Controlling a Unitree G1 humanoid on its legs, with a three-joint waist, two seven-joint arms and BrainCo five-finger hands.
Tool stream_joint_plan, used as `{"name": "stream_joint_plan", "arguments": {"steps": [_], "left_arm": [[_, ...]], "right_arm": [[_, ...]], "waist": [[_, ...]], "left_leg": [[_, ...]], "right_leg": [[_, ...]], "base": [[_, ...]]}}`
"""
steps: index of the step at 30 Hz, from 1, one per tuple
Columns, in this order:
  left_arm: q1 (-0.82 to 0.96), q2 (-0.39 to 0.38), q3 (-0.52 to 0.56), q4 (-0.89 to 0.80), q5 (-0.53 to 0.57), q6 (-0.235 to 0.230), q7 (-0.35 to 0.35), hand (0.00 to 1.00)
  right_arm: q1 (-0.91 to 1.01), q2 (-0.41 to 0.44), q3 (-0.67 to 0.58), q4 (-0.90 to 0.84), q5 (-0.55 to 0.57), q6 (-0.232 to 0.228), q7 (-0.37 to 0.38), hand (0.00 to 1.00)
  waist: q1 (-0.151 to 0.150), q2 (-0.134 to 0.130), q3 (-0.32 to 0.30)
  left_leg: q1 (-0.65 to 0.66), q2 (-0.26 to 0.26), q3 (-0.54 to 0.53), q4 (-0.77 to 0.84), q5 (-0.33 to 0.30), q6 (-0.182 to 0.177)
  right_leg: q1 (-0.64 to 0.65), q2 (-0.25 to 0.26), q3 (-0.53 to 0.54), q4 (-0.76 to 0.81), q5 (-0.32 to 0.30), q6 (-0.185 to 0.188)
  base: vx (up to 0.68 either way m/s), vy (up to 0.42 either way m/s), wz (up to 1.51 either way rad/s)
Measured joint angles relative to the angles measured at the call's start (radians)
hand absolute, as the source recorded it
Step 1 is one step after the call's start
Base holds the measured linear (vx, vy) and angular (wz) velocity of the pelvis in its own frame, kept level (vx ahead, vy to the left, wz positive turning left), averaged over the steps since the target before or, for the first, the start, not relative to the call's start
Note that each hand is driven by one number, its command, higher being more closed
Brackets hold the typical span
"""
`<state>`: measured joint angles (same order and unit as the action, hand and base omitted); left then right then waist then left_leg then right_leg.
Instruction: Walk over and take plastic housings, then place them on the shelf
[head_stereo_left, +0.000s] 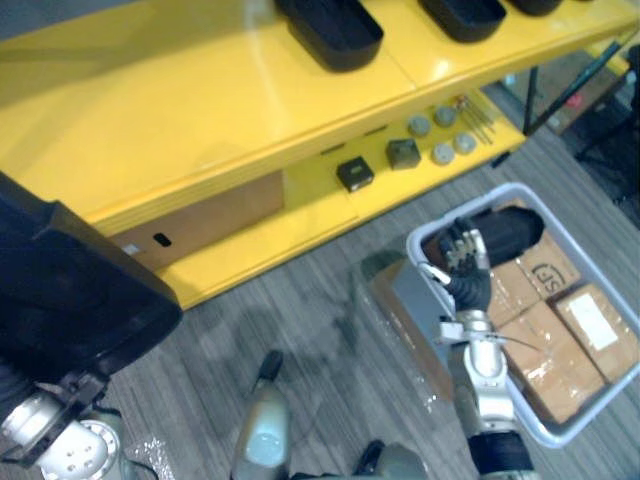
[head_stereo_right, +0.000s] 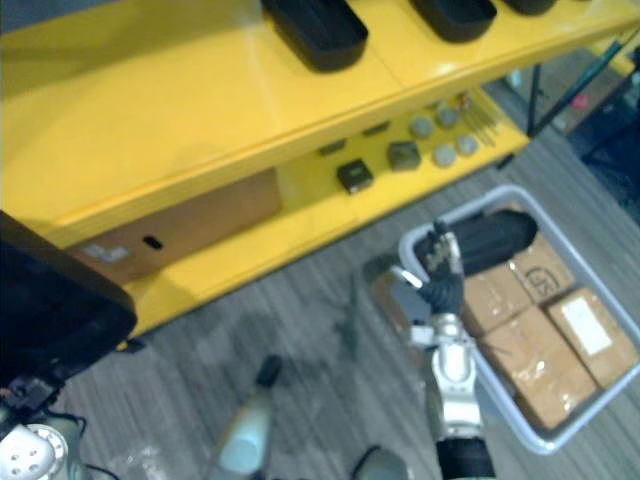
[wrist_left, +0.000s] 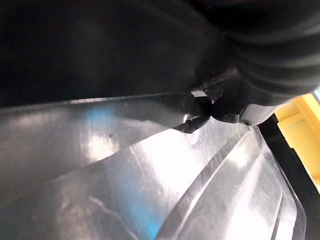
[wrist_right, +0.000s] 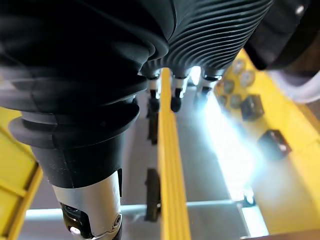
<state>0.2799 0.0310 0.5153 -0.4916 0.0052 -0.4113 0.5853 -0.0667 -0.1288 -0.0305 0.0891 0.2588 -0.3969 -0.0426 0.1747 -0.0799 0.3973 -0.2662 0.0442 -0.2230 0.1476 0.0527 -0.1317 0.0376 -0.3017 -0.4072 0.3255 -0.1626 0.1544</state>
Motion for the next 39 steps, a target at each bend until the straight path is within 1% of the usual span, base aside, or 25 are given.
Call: {"name": "stream_joint_plan", "arguments": {"steps": [1, 4, 6, 8, 12, 14, 17, 18, 20, 21, 22, 23, 24, 25, 27, 28, 30, 31, 32, 34, 35, 36, 37, 38, 39], "left_arm": [[-0.014, 0.001, -0.016, 0.001, 0.003, 0.000, 0.002, 1.00], [-0.023, 0.001, -0.027, 0.012, 0.010, 0.000, 0.002, 1.00], [-0.022, 0.001, -0.027, 0.020, 0.011, 0.000, 0.002, 1.00], [-0.007, 0.001, -0.026, 0.025, 0.012, 0.001, 0.006, 1.00], [0.002, 0.001, -0.024, 0.026, 0.013, 0.001, 0.031, 1.00], [0.005, 0.001, -0.021, 0.026, 0.015, 0.001, 0.031, 1.00], [0.023, 0.001, -0.001, 0.024, 0.046, 0.001, 0.023, 1.00], [0.037, 0.000, 0.003, 0.023, 0.051, -0.002, 0.019, 1.00], [0.045, 0.001, 0.017, 0.023, 0.063, -0.004, 0.017, 1.00], [0.050, 0.000, 0.031, 0.023, 0.074, -0.005, 0.017, 1.00], [0.066, 0.001, 0.035, 0.016, 0.074, -0.012, 0.018, 1.00], [0.081, 0.003, 0.035, 0.010, 0.075, -0.015, 0.019, 1.00], [0.082, 0.013, 0.035, 0.009, 0.075, -0.017, 0.019, 1.00], [0.053, 0.028, 0.035, 0.010, 0.071, -0.015, 0.022, 1.00], [0.019, 0.038, 0.038, 0.010, 0.071, -0.011, 0.024, 1.00], [-0.013, 0.042, 0.033, 0.010, 0.072, 0.012, 0.025, 1.00], [-0.040, 0.042, 0.016, 0.012, 0.070, 0.027, 0.025, 1.00], [-0.067, 0.042, 0.006, 0.012, 0.070, 0.038, 0.023, 1.00], [-0.091, 0.045, -0.005, 0.017, 0.068, 0.045, 0.022, 1.00], [-0.111, 0.052, -0.034, 0.020, 0.037, 0.047, 0.014, 1.00], [-0.116, 0.054, -0.045, 0.020, 0.034, 0.048, 0.009, 1.00], [-0.116, 0.062, -0.062, 0.020, 0.034, 0.051, -0.002, 1.00], [-0.102, 0.058, -0.081, 0.012, 0.040, 0.056, -0.008, 1.00], [-0.085, 0.055, -0.092, 0.000, 0.041, 0.059, -0.010, 1.00], [-0.040, 0.053, -0.108, -0.025, 0.040, 0.062, -0.019, 1.00]], "right_arm": [[0.015, -0.001, -0.007, -0.014, 0.000, -0.007, 0.000, 0.00], [0.035, -0.002, -0.007, -0.029, 0.001, -0.022, 0.006, 0.00], [0.042, -0.002, -0.007, -0.039, -0.001, -0.035, 0.012, 0.00], [0.032, -0.002, -0.005, -0.039, -0.037, -0.042, 0.021, 0.00], [-0.008, -0.002, -0.005, -0.035, -0.049, -0.042, 0.020, 0.00], [-0.024, -0.002, -0.005, -0.028, -0.054, -0.042, 0.015, 0.00], [-0.025, 0.004, -0.005, -0.019, -0.057, -0.042, -0.006, 0.00], [-0.024, 0.008, -0.004, -0.008, -0.055, -0.042, -0.016, 0.00], [-0.010, 0.020, -0.003, -0.002, -0.038, -0.042, -0.029, 0.00], [-0.006, 0.033, -0.004, -0.001, -0.037, -0.043, -0.040, 0.00], [-0.004, 0.039, -0.004, 0.000, -0.038, -0.043, -0.048, 0.00], [-0.002, 0.040, -0.004, 0.001, -0.038, -0.044, -0.050, 0.00], [0.000, 0.046, -0.004, 0.009, -0.038, -0.044, -0.051, 0.00], [-0.010, 0.044, -0.004, 0.019, -0.039, -0.043, -0.040, 0.00], [-0.033, 0.041, -0.009, 0.022, -0.039, -0.043, -0.038, 0.00], [-0.044, 0.032, -0.021, 0.019, -0.038, -0.042, -0.028, 0.00], [-0.031, 0.019, -0.038, 0.002, -0.038, -0.039, -0.024, 0.00], [-0.008, 0.011, -0.060, -0.021, -0.039, -0.038, -0.026, 0.00], [0.021, 0.010, -0.080, -0.047, -0.038, -0.037, -0.029, 0.00], [0.069, 0.010, -0.098, -0.104, -0.038, -0.033, -0.043, 0.00], [0.085, 0.010, -0.103, -0.131, -0.038, -0.031, -0.046, 0.00], [0.105, 0.010, -0.106, -0.168, -0.041, -0.029, -0.048, 0.00], [0.105, 0.005, -0.113, -0.191, -0.040, -0.029, -0.047, 0.00], [0.105, 0.000, -0.119, -0.206, -0.040, -0.029, -0.047, 0.00], [0.104, -0.007, -0.130, -0.239, -0.040, -0.030, -0.051, 0.00]], "waist": [[-0.002, 0.003, 0.003], [-0.010, 0.005, 0.005], [-0.014, 0.014, 0.011], [-0.011, 0.019, 0.014], [0.002, 0.030, 0.021], [0.007, 0.031, 0.021], [0.019, 0.029, 0.023], [0.022, 0.032, 0.024], [0.025, 0.032, 0.023], [0.028, 0.023, 0.020], [0.027, 0.026, 0.014], [0.030, 0.034, 0.009], [0.030, 0.028, 0.005], [0.024, 0.027, 0.001], [0.014, 0.028, -0.002], [-0.008, 0.037, -0.001], [-0.024, 0.054, -0.012], [-0.042, 0.057, -0.021], [-0.061, 0.074, -0.022], [-0.082, 0.066, -0.037], [-0.082, 0.061, -0.039], [-0.081, 0.044, -0.047], [-0.097, 0.051, -0.050], [-0.101, 0.067, -0.055], [-0.099, 0.087, -0.072]], "left_leg": [[-0.007, 0.000, -0.005, 0.000, 0.004, -0.004], [-0.013, -0.001, -0.032, -0.005, 0.018, -0.015], [-0.011, -0.001, -0.051, -0.006, 0.024, -0.021], [-0.011, -0.001, -0.059, -0.017, 0.037, -0.021], [-0.011, -0.005, -0.061, -0.016, 0.042, -0.020], [-0.014, -0.017, -0.065, 0.008, 0.031, -0.015], [-0.018, -0.050, -0.061, 0.121, -0.041, -0.004], [-0.024, -0.054, -0.060, 0.181, -0.084, -0.001], [-0.032, -0.046, -0.055, 0.212, -0.105, 0.006], [-0.040, -0.039, -0.028, 0.230, -0.118, 0.024], [-0.077, -0.035, 0.027, 0.348, -0.178, 0.096], [-0.076, -0.029, 0.035, 0.361, -0.206, 0.080], [-0.076, -0.030, 0.034, 0.360, -0.212, 0.086], [-0.070, -0.028, 0.018, 0.317, -0.204, 0.105], [-0.054, -0.024, 0.001, 0.278, -0.199, 0.112], [-0.033, -0.027, -0.012, 0.260, -0.191, 0.118], [-0.028, -0.030, -0.025, 0.258, -0.191, 0.118], [-0.018, -0.039, -0.061, 0.252, -0.189, 0.114], [-0.010, -0.045, -0.101, 0.237, -0.185, 0.105], [-0.009, -0.062, -0.151, 0.239, -0.196, 0.080], [-0.011, -0.067, -0.152, 0.247, -0.202, 0.072], [-0.013, -0.073, -0.130, 0.252, -0.212, 0.057], [-0.019, -0.041, -0.086, 0.289, -0.221, 0.069], [-0.032, -0.014, -0.056, 0.328, -0.228, 0.080], [-0.030, 0.021, -0.041, 0.317, -0.237, 0.038]], "right_leg": [[0.002, 0.003, -0.001, -0.006, -0.019, -0.004], [0.011, 0.014, -0.005, -0.003, -0.057, 0.011], [0.022, 0.022, -0.007, 0.001, -0.070, 0.003], [0.019, 0.023, -0.006, 0.013, -0.085, 0.011], [0.024, 0.022, -0.006, 0.012, -0.096, 0.007], [0.042, 0.017, -0.015, 0.011, -0.101, 0.007], [0.109, -0.001, -0.039, 0.015, -0.103, 0.001], [0.113, -0.006, -0.032, 0.067, -0.091, -0.011], [0.058, -0.019, 0.001, 0.200, -0.052, -0.074], [0.010, -0.030, 0.049, 0.262, -0.011, -0.121], [-0.005, -0.024, 0.089, 0.291, 0.021, -0.117], [-0.011, -0.024, 0.095, 0.315, 0.034, -0.120], [-0.037, -0.031, 0.121, 0.341, 0.054, -0.136], [-0.069, 0.003, 0.148, 0.283, -0.073, -0.075], [-0.101, 0.062, 0.180, 0.200, -0.121, -0.076], [-0.123, 0.110, 0.239, 0.132, -0.129, -0.073], [-0.154, 0.148, 0.311, 0.090, -0.127, -0.072], [-0.166, 0.175, 0.367, 0.063, -0.125, -0.075], [-0.175, 0.200, 0.423, 0.041, -0.119, -0.085], [-0.165, 0.222, 0.495, 0.018, -0.115, -0.093], [-0.155, 0.220, 0.499, 0.010, -0.117, -0.094], [-0.134, 0.214, 0.492, 0.004, -0.093, -0.054], [-0.125, 0.210, 0.438, 0.045, -0.080, -0.056], [-0.120, 0.222, 0.406, 0.071, -0.098, -0.064], [-0.117, 0.240, 0.369, 0.120, -0.132, -0.073]], "base": [[-0.12, -0.095, 0.11], [-0.09, -0.094, 0.23], [-0.05, -0.061, 0.26], [-0.06, -0.045, 0.18], [-0.04, -0.013, 0.06], [0.00, 0.009, 0.17], [0.03, 0.055, 0.21], [0.02, 0.090, 0.22], [0.00, 0.103, 0.28], [0.07, 0.169, 0.09], [0.10, 0.204, -0.03], [0.12, 0.201, -0.09], [0.11, 0.158, 0.01], [0.10, 0.128, 0.04], [0.08, 0.108, 0.04], [0.06, 0.097, 0.11], [0.07, 0.058, 0.33], [0.08, -0.025, 0.81], [0.06, -0.043, 0.95], [0.09, -0.139, 1.03], [0.12, -0.282, 1.17], [0.08, -0.337, 1.25], [0.06, -0.354, 1.24], [0.08, -0.348, 1.12], [0.12, -0.311, 0.76]]}}
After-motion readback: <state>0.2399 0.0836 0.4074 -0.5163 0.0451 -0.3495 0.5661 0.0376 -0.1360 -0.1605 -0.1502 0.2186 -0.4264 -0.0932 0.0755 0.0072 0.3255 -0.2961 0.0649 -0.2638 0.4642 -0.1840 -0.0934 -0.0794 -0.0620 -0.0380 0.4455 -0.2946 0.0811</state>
